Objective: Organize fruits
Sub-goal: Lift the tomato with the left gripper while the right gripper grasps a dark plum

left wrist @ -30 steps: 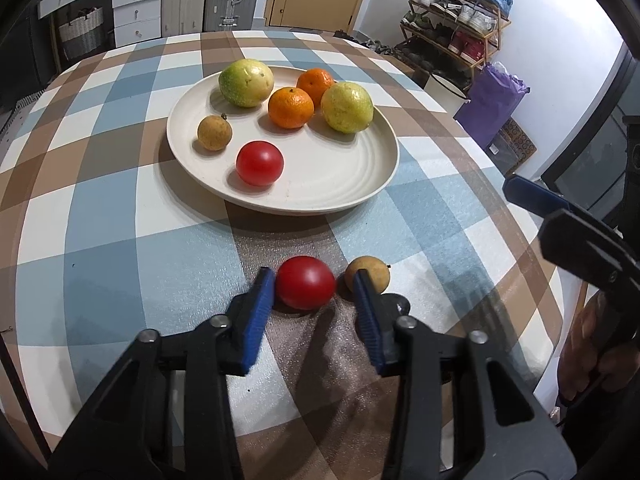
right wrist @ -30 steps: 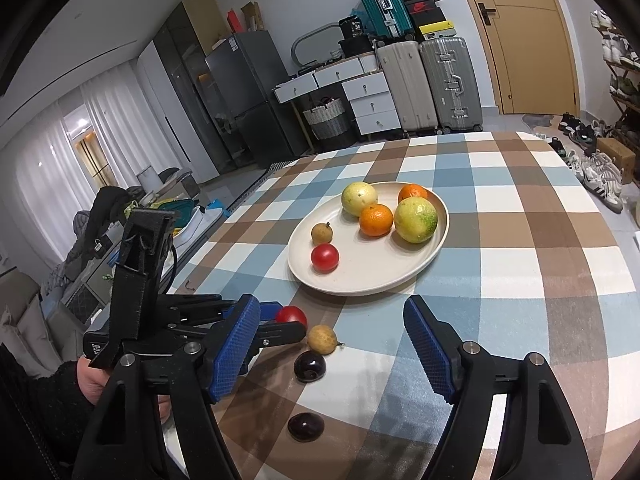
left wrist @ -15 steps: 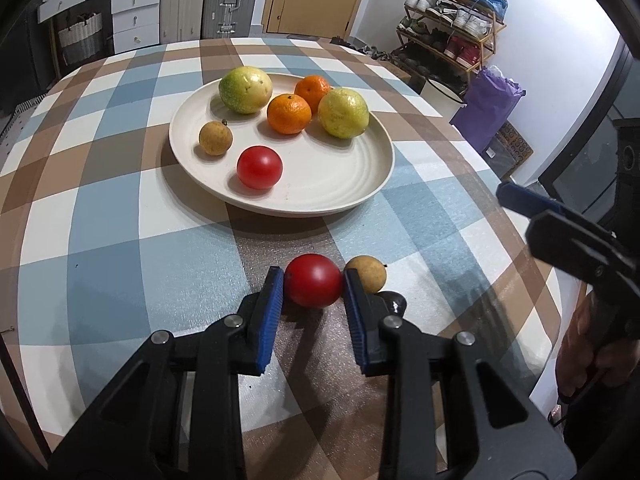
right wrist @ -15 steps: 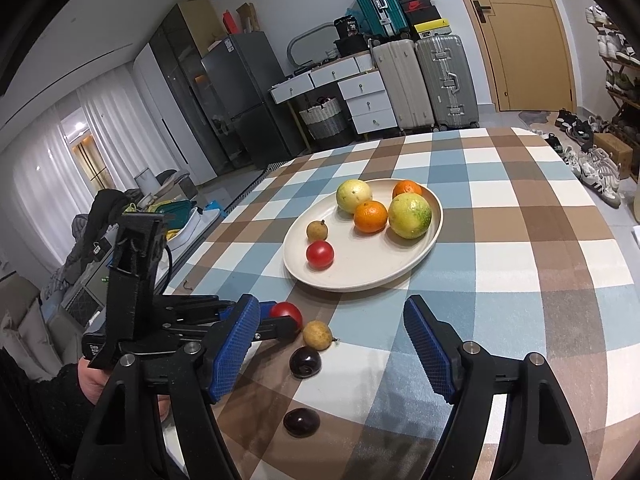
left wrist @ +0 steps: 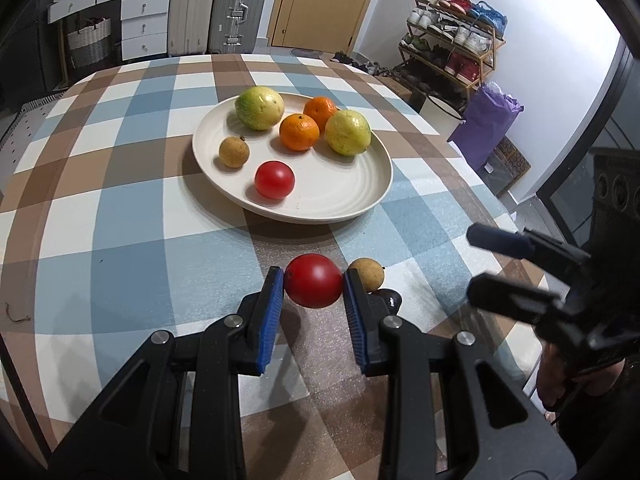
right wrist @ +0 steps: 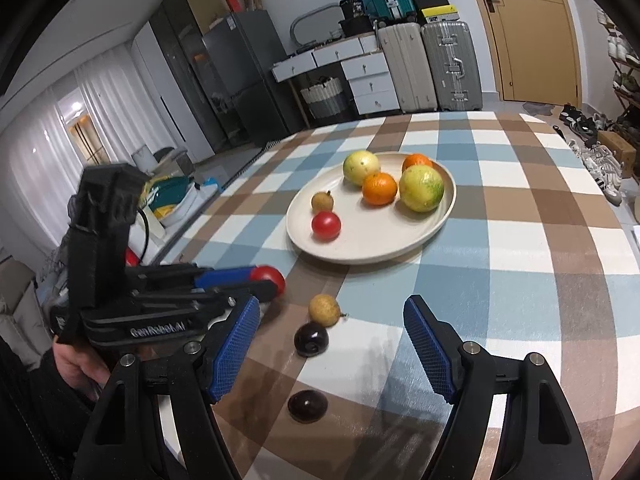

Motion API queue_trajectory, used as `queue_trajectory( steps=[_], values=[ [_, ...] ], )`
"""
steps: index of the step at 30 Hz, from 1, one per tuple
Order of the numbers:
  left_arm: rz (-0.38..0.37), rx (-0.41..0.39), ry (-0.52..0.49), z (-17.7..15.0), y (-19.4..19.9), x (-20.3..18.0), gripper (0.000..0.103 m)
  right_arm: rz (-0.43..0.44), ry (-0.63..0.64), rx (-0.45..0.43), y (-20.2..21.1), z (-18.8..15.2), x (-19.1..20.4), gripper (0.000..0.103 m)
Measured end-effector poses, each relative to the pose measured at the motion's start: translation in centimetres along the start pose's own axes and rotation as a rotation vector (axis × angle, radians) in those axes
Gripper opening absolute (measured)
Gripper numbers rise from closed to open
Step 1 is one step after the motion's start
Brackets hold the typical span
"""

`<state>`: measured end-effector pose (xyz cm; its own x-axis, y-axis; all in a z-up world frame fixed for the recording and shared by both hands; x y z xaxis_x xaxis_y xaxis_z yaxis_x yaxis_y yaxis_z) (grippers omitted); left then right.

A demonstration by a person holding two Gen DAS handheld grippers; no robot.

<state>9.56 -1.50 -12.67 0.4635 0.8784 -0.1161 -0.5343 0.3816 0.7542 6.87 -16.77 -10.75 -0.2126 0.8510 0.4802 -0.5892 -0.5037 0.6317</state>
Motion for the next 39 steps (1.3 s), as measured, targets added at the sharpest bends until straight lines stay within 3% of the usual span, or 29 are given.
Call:
queue_trajectory(
  steps=[15,29,39],
  values=[
    [-0.008,-0.034,0.025,-1.3,2.1,0.7,0.027,0.016,0.005,0.094,-2.3,-2.1,0.9,0.076],
    [-0.019,-0.055,0.03,-1.7,3.2,0.9,0.027,-0.001,0.012,0.131,-4.1,-2.4,1.3,0.065],
    [-0.016,-0.061,0.031,-1.7,3.7,1.0,0.027,0.013,0.015,0.16,-4.9,-2.6,1.4,0.05]
  ],
)
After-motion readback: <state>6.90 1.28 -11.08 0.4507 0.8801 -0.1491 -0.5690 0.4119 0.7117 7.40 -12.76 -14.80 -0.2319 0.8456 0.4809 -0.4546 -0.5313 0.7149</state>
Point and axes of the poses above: each gripper's, at about its wrist camera, not at the fingertips, and y roughly against the way its jaws point, x to its left, z to its top, the point moved 1 cm from there along -y, roughly the way its jaws point, and after that the axes turned 13 degrees about -y, right-handed, at the moved point
